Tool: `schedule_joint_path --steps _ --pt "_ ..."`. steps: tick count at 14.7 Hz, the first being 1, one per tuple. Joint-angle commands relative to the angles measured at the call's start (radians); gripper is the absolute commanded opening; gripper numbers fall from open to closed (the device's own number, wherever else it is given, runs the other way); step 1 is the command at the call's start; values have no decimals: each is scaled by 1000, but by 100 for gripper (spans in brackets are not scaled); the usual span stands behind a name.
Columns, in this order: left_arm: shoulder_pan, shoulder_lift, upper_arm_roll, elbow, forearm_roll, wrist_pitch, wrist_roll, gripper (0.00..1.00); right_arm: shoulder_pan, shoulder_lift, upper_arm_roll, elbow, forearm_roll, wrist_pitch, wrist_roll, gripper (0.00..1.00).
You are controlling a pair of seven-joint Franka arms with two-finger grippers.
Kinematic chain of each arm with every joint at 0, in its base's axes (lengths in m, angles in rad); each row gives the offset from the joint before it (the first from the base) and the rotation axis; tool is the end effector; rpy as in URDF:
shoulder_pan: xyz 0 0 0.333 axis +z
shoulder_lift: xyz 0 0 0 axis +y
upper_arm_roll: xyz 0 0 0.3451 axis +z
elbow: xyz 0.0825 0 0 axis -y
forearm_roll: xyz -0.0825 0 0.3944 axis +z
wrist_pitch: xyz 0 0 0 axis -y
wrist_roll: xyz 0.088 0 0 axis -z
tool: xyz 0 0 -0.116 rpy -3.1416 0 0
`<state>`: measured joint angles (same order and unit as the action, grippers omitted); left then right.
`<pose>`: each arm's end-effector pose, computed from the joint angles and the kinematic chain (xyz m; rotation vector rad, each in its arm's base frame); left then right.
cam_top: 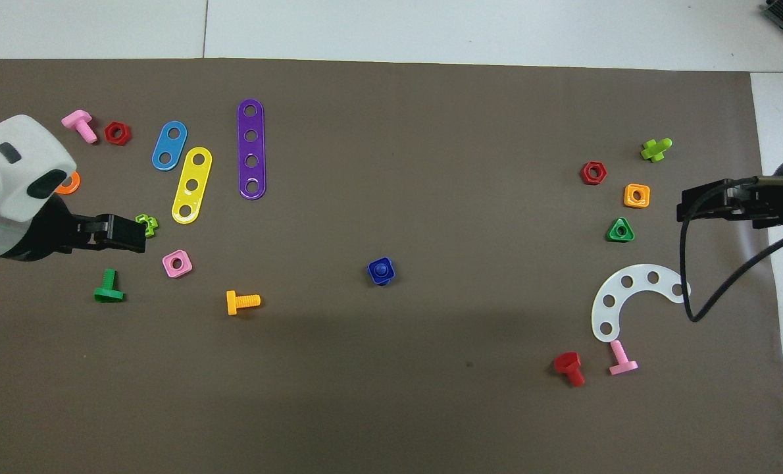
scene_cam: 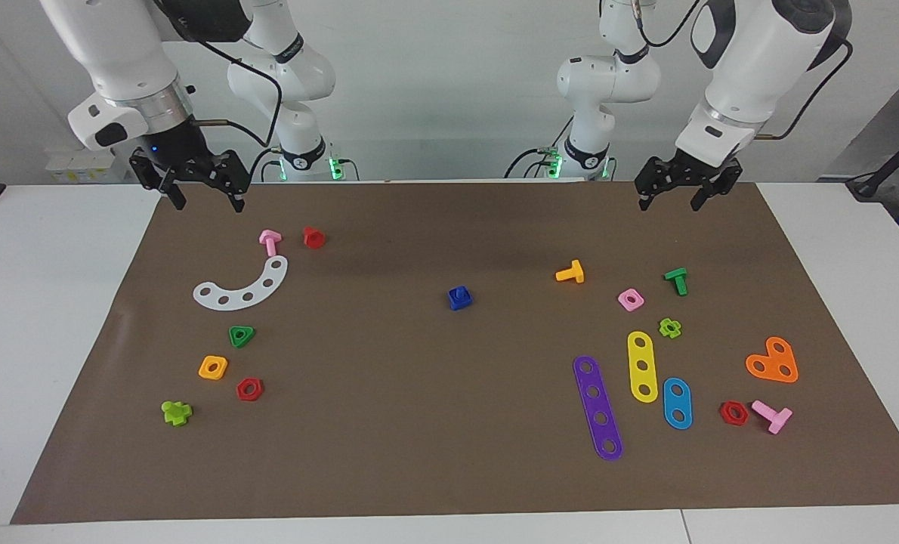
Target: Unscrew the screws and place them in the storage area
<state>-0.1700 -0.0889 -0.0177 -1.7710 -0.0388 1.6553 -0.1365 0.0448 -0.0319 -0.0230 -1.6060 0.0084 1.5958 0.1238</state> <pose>0.5272 -0.1048 0.6040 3.1081 -0.0735 -0.0504 0.5565 0.0129 0.6477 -3.1267 0.1598 -0.0328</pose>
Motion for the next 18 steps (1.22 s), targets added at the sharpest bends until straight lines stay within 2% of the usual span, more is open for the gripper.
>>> schedule_joint_path --steps 1,4,8,11,14,18 --pt "-77 32 13 -12 -21 55 -107 99 -13 -3 5 5 25 -16 -33 100" --pt "-143 93 13 -12 -27 118 -193 97 -13 -3 5 5 25 -16 -33 100" --pt "-273 204 15 -21 -27 262 -374 94 -13 -3 5 5 25 -16 -33 100" --pt "-344 237 15 -64 -27 383 -468 93 -13 -3 5 5 25 -16 -33 100" --pt "-411 345 16 -41 -27 493 -612 92 -13 -3 5 5 25 -16 -33 100" --pt "-485 429 16 -35 -27 511 -713 89 -13 -3 5 5 25 -16 -33 100"
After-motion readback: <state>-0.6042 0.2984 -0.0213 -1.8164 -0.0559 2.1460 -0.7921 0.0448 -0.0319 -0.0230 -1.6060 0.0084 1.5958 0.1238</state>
